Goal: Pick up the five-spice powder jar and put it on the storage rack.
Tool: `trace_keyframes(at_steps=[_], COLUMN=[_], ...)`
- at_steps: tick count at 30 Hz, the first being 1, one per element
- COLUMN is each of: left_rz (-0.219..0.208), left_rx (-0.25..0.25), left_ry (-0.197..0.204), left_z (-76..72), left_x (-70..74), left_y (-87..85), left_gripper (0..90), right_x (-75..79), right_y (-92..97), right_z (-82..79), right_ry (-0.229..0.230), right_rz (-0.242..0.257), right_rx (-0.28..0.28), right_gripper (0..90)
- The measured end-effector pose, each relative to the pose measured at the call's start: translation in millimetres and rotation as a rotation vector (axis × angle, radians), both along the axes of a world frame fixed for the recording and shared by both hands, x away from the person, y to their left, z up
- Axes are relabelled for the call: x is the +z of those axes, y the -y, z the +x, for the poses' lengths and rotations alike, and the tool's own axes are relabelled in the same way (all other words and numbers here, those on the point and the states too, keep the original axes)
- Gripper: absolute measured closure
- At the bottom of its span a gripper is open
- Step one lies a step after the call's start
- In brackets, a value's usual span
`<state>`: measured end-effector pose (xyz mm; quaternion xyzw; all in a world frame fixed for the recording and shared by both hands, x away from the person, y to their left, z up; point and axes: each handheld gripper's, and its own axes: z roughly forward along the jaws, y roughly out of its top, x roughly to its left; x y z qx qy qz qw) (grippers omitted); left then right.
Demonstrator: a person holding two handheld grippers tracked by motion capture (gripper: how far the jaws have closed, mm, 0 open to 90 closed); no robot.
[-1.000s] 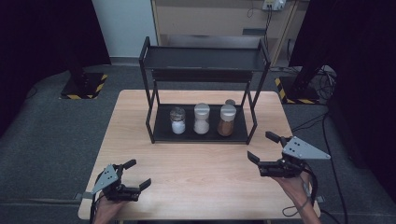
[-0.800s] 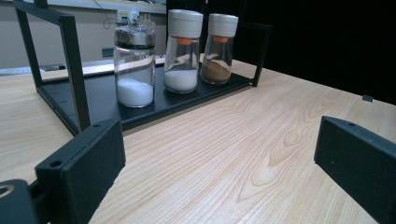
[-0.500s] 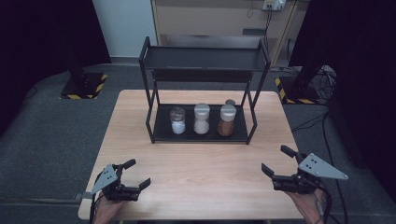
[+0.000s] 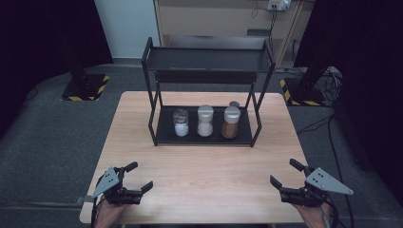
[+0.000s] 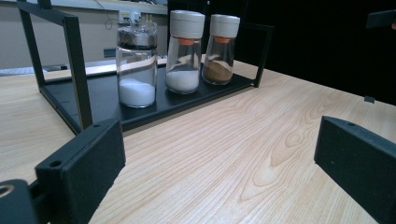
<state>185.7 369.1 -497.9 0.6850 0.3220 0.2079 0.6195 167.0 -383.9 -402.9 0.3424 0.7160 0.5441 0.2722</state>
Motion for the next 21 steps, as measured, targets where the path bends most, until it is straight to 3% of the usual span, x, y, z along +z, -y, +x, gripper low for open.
trace_keyframes(at_steps=[21], left_rz=[-0.003], left_rx=[-0.004], left_ry=[0.003], left_z=[-0.2], left_x=[0.0], left_y=[-0.7], left_gripper=[0.7], right_x=[-30.5], right_y=[6.9], right_z=[0.8], right_ry=[-0.025], right_rz=[0.001], right_rx=[-0.013], right_gripper=[9.2])
